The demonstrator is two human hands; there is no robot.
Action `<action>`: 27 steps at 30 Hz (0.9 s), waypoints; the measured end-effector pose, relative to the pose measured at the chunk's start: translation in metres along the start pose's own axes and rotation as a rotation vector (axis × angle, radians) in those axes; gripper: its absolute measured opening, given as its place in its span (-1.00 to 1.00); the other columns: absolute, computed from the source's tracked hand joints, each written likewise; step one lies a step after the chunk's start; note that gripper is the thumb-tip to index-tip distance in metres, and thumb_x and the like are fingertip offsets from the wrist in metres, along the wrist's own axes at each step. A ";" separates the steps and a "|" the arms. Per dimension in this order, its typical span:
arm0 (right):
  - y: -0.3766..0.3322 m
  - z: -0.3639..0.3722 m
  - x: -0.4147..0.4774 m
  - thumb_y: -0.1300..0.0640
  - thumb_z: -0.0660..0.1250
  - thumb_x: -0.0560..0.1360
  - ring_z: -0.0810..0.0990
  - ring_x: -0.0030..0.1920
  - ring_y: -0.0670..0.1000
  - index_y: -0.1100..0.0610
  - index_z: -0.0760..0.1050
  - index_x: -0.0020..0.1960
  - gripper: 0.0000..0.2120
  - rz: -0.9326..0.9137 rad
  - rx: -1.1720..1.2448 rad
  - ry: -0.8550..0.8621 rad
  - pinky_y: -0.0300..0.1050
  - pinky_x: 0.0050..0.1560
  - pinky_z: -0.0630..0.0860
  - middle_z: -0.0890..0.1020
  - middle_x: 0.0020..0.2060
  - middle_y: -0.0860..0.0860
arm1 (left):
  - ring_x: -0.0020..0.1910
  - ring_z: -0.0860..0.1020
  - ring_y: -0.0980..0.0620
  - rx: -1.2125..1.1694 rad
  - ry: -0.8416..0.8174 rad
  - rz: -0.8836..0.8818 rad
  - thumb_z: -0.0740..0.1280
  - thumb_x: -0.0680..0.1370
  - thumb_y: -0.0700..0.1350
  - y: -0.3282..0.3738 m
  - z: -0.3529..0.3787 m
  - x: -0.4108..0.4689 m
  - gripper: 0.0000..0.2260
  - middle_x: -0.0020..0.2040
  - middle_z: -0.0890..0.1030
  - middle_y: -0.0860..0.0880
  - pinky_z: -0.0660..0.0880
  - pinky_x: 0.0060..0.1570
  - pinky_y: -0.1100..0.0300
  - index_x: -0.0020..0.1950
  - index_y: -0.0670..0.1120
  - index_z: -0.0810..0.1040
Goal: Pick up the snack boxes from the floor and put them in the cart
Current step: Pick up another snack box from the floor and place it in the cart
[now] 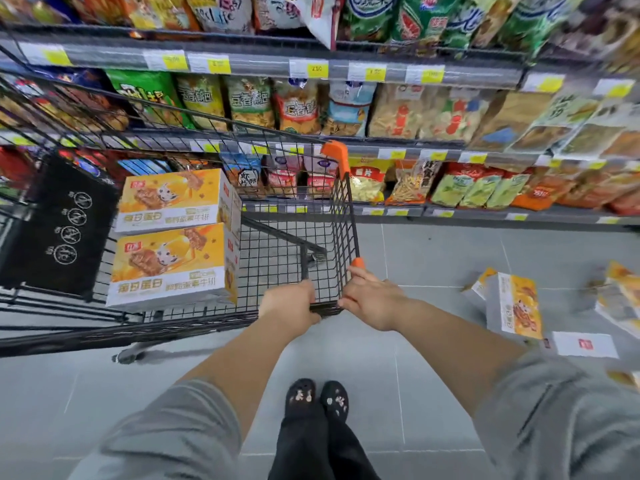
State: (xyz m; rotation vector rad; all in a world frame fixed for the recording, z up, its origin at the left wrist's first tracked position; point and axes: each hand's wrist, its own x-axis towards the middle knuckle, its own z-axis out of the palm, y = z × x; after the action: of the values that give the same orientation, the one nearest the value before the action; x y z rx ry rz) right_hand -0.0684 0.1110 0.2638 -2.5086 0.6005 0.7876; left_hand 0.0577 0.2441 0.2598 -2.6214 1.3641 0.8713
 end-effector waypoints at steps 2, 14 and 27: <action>0.006 -0.001 -0.001 -0.14 0.00 0.63 -0.15 0.54 -0.18 0.01 0.46 0.21 -0.64 0.018 0.012 -0.004 0.17 0.41 0.20 0.25 0.48 -0.11 | -0.02 0.58 -0.10 -0.014 -0.008 0.008 0.36 0.45 0.13 0.007 0.000 0.005 -0.70 -0.15 0.54 0.01 0.34 -0.21 0.18 0.02 0.01 0.38; 0.034 -0.014 -0.003 -0.08 0.04 0.63 -0.08 0.56 -0.09 -0.03 0.48 0.26 -0.67 0.055 0.119 0.037 0.13 0.44 0.19 0.35 0.45 -0.04 | 0.07 0.56 -0.11 -0.023 -0.093 0.082 0.39 0.43 0.09 0.032 -0.002 0.032 -0.63 0.07 0.59 -0.07 0.40 -0.04 0.10 0.12 -0.02 0.39; 0.116 -0.008 -0.093 0.09 0.24 0.57 0.51 0.20 0.07 0.11 0.40 0.33 -0.66 0.559 0.788 0.507 -0.23 0.12 0.34 0.52 0.16 0.08 | 0.28 0.46 -0.07 -0.518 -0.176 0.290 0.39 0.51 -0.15 0.153 -0.080 0.057 -0.47 0.35 0.41 -0.11 0.45 0.24 0.08 0.44 -0.15 0.29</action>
State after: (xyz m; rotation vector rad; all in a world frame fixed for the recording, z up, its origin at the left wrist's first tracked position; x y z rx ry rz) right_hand -0.1946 0.0379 0.2941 -1.7809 1.4838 0.0048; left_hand 0.0019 0.0856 0.3283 -2.6200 1.6800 1.6518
